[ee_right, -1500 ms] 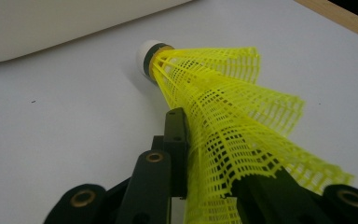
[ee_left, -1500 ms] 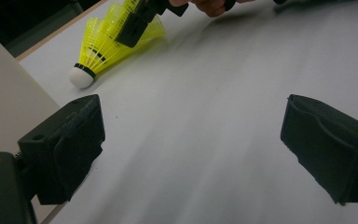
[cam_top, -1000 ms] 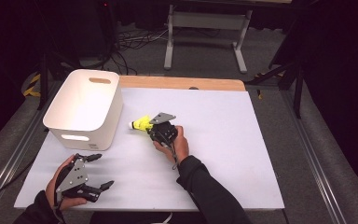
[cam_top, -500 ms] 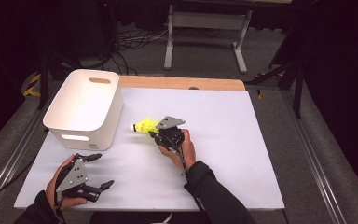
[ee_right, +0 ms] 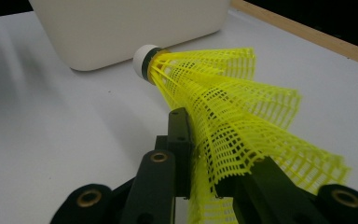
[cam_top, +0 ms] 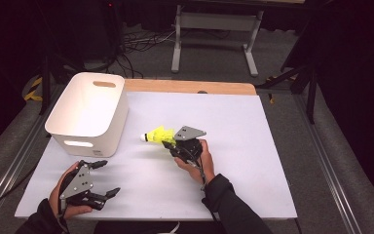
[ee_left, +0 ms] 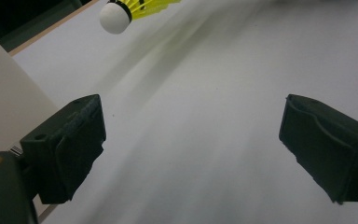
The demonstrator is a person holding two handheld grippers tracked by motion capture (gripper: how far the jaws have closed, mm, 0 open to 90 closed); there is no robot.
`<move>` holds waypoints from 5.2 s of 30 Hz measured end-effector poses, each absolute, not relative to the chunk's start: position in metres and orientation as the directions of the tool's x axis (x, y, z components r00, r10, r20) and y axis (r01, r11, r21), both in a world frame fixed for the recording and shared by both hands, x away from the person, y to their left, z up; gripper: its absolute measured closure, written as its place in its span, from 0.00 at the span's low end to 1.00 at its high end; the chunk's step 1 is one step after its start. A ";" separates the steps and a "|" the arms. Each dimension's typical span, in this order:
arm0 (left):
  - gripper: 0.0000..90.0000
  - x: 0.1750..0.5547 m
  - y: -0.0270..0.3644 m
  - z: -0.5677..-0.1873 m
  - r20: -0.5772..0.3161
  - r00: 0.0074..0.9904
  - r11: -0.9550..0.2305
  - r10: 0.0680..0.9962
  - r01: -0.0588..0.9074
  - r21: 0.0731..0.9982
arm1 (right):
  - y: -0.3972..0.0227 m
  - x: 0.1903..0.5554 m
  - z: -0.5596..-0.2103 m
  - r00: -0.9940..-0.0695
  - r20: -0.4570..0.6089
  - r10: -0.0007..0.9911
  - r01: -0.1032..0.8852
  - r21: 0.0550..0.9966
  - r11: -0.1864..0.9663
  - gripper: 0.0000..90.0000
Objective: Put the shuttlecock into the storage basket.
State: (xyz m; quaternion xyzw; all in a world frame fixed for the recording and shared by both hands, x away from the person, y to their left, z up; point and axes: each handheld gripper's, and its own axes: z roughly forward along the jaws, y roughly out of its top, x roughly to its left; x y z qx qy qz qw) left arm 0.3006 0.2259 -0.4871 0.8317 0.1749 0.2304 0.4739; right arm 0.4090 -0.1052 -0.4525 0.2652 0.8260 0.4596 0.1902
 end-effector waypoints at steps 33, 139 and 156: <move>0.20 0.323 0.183 -0.490 0.152 0.862 -0.497 0.483 0.127 0.858 | -0.131 0.362 -0.443 -0.871 -0.026 0.490 0.221 0.870 0.440 0.91; 0.47 0.348 0.117 -0.483 0.316 0.807 -0.612 0.499 0.069 0.788 | -0.074 0.350 -0.432 -0.883 -0.226 0.411 0.120 0.739 0.663 0.89; 0.60 0.357 0.118 -0.489 0.255 0.851 -0.645 0.459 0.123 0.754 | -0.074 0.341 -0.422 -0.903 -0.244 0.354 0.060 0.743 0.667 0.88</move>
